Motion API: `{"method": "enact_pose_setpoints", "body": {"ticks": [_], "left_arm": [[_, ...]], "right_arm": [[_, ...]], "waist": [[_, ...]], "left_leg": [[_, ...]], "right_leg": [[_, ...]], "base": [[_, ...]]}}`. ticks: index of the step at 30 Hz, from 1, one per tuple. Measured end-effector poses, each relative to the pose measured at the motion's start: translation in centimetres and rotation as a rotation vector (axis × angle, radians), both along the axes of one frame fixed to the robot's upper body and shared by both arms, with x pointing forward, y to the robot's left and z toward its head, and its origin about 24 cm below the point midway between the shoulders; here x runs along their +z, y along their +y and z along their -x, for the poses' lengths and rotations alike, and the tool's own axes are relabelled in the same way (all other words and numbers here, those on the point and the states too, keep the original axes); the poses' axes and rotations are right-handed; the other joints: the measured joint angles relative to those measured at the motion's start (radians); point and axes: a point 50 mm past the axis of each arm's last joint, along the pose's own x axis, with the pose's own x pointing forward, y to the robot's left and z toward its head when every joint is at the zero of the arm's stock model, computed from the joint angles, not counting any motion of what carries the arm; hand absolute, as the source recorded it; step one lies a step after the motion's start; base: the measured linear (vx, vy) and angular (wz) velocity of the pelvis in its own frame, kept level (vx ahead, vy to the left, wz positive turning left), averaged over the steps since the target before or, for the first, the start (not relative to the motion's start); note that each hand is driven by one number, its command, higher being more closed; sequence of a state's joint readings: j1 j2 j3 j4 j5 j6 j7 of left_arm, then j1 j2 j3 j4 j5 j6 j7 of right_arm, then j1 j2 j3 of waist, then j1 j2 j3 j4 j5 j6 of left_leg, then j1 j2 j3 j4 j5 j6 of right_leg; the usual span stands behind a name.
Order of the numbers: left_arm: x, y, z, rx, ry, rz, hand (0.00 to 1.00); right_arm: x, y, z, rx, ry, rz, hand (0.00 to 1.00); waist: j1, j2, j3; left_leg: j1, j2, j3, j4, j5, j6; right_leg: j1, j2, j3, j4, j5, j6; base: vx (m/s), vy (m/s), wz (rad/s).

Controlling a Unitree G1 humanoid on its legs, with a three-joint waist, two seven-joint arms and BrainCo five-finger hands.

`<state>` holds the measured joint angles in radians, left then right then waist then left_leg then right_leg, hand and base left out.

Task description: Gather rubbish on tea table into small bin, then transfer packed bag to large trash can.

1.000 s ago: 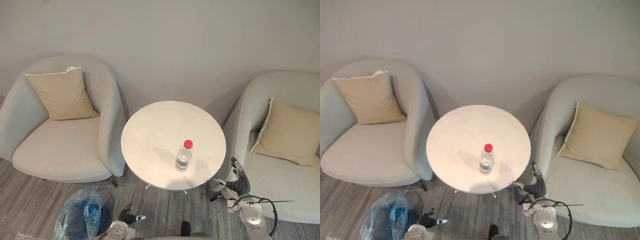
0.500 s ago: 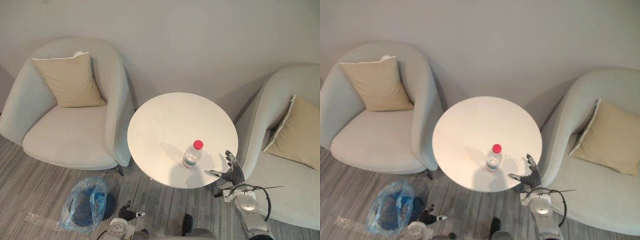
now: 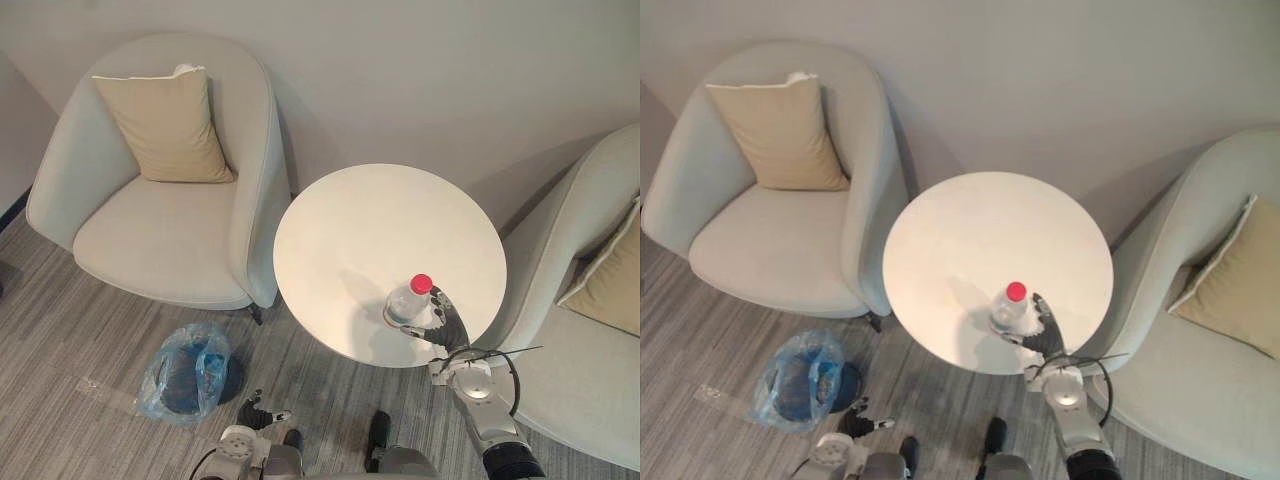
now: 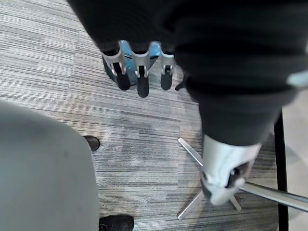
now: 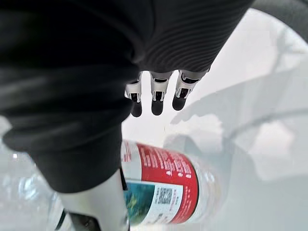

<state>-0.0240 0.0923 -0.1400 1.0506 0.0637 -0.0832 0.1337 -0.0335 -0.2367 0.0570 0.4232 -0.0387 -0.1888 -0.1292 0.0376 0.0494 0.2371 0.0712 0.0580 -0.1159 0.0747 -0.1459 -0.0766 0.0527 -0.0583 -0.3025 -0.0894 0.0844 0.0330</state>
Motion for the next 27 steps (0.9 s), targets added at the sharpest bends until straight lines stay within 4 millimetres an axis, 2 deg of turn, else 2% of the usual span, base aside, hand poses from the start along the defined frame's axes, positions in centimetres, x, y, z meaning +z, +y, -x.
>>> {"method": "enact_pose_setpoints", "body": {"ticks": [5,14,15,21,27], "left_arm": [[0.0,0.0,-0.1,0.008,-0.003,0.001,0.0],[0.3,0.0,-0.5,0.014,-0.034,-0.004,0.0],[0.3,-0.1,-0.5,0.014,-0.036,-0.004,0.0],[0.5,-0.2,-0.9,0.013,-0.052,0.0,0.0],[0.5,-0.2,-1.0,0.013,-0.056,0.001,0.0]], "right_arm": [[-0.1,0.1,-0.4,-0.01,0.002,0.005,0.0],[1.8,0.4,-2.5,-0.042,-0.085,0.009,0.0],[2.1,0.4,-2.8,-0.04,-0.093,0.008,1.0],[3.1,0.8,-4.4,-0.031,-0.122,-0.005,1.0],[3.1,0.8,-4.5,-0.025,-0.116,-0.038,1.0]], "waist": [[0.005,-0.001,0.003],[0.015,0.006,0.023],[0.015,0.007,0.024],[0.023,0.008,0.04],[0.023,0.007,0.043]], "left_leg": [[-0.001,-0.002,-0.004,0.002,0.001,0.001],[-0.016,-0.004,-0.022,0.0,0.009,0.001],[-0.018,-0.005,-0.028,0.0,0.01,0.001],[-0.018,-0.008,-0.031,0.0,0.012,0.002],[-0.034,-0.01,-0.033,0.001,0.012,0.004]], "right_leg": [[0.003,-0.002,-0.002,0.0,0.0,0.0],[-0.001,-0.003,-0.018,0.0,0.0,0.0],[-0.002,-0.004,-0.022,0.0,0.0,0.0],[-0.003,-0.007,-0.024,0.0,0.0,0.0],[-0.019,-0.009,-0.024,0.0,0.0,0.0]], "base": [[-0.01,0.011,0.02],[-0.03,0.006,0.06],[0.0,0.006,0.09],[0.0,0.004,0.02],[0.0,0.0,0.0]]}}
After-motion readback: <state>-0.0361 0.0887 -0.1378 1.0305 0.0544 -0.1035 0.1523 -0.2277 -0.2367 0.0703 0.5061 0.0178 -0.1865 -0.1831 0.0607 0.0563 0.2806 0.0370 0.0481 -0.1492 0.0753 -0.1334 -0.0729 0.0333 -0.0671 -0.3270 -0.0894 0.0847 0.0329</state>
